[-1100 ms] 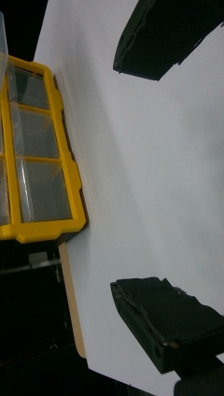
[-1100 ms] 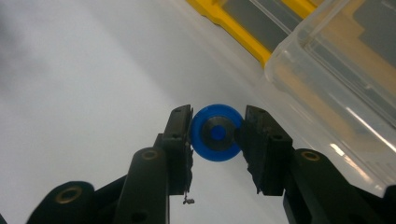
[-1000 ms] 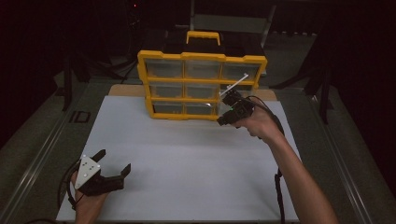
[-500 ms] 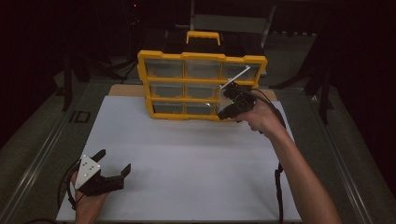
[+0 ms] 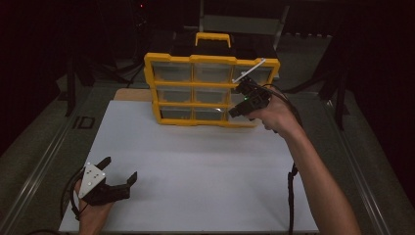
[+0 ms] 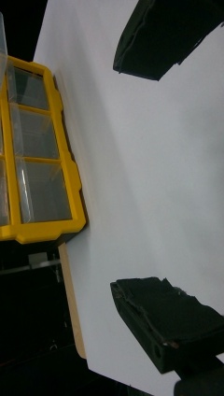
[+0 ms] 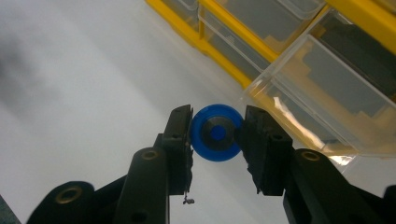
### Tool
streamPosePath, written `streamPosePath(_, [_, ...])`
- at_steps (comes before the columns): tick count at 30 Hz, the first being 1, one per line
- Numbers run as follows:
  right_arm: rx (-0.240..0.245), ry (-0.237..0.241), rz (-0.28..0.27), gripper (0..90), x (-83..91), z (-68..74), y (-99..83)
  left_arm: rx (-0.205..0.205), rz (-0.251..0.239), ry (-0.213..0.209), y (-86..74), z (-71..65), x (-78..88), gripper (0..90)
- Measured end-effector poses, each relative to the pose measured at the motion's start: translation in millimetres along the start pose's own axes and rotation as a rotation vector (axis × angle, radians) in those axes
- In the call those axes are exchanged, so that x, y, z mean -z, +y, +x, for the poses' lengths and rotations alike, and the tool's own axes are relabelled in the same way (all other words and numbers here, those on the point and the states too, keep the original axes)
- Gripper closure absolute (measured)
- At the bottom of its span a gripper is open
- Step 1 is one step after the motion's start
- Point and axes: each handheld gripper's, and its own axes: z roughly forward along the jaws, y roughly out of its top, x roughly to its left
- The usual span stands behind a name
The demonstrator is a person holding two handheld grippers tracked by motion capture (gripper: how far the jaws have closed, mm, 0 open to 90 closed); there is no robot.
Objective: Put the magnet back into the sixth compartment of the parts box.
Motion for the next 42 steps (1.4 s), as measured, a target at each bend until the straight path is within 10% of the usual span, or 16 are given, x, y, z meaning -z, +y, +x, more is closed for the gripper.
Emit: streamPosePath(42, [-0.148,-0.103,0.027,63.3,-2.6,-27.2,24.7,0.001,-0.001,-0.001,0.0,0.2,0.0,0.0])
